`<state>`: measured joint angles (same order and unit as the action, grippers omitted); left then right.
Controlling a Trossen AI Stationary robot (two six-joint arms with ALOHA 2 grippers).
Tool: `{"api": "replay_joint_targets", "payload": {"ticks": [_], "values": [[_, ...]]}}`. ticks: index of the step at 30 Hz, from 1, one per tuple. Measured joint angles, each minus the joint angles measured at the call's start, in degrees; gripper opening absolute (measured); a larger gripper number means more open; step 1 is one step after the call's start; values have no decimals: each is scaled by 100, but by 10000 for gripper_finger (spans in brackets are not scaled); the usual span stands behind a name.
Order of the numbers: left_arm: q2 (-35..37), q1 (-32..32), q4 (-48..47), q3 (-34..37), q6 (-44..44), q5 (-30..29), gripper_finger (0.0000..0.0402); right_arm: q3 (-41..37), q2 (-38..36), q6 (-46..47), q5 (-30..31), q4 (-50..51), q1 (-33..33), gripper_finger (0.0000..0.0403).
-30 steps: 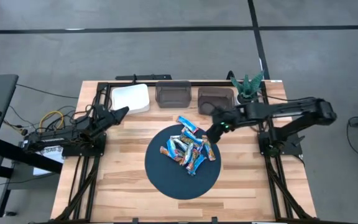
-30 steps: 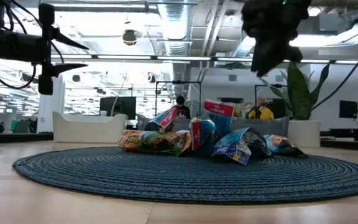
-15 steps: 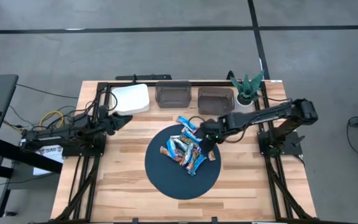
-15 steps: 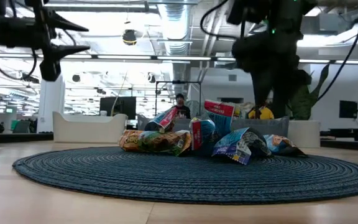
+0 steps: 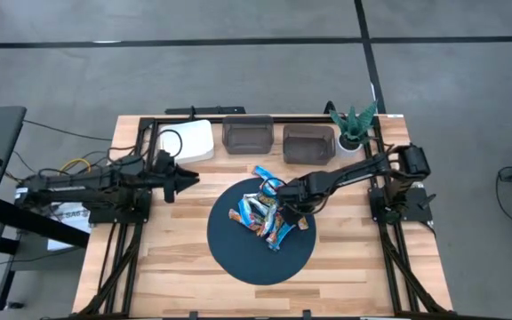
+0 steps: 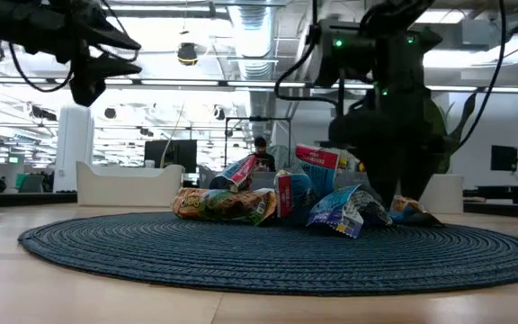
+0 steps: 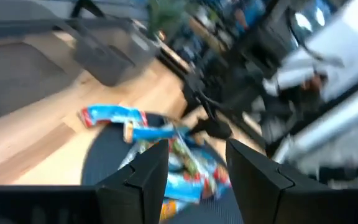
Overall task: Pick and place Granola Bars by type
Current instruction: Put the yellow granola bar into the right black bin
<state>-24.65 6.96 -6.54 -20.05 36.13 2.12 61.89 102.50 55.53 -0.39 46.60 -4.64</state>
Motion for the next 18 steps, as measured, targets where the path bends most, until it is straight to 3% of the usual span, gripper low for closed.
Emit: {"api": "replay_joint_targets", "payload": {"ticks": [4,7,12,18], "values": [[-415,-2,-685,-339,-727,729,153,87,6,2,-44,-57,-60,255],[-722,-4,-1239,-582,-1105,952,153,144,-22,4,-60,-29,-71,254],[-1126,-4,-1494,-769,-1513,1068,153,200,-40,4,-64,-115,-62,231],[-1380,-4,-1510,-778,-1560,1068,153,200,1,4,-63,-190,-62,175]]}}
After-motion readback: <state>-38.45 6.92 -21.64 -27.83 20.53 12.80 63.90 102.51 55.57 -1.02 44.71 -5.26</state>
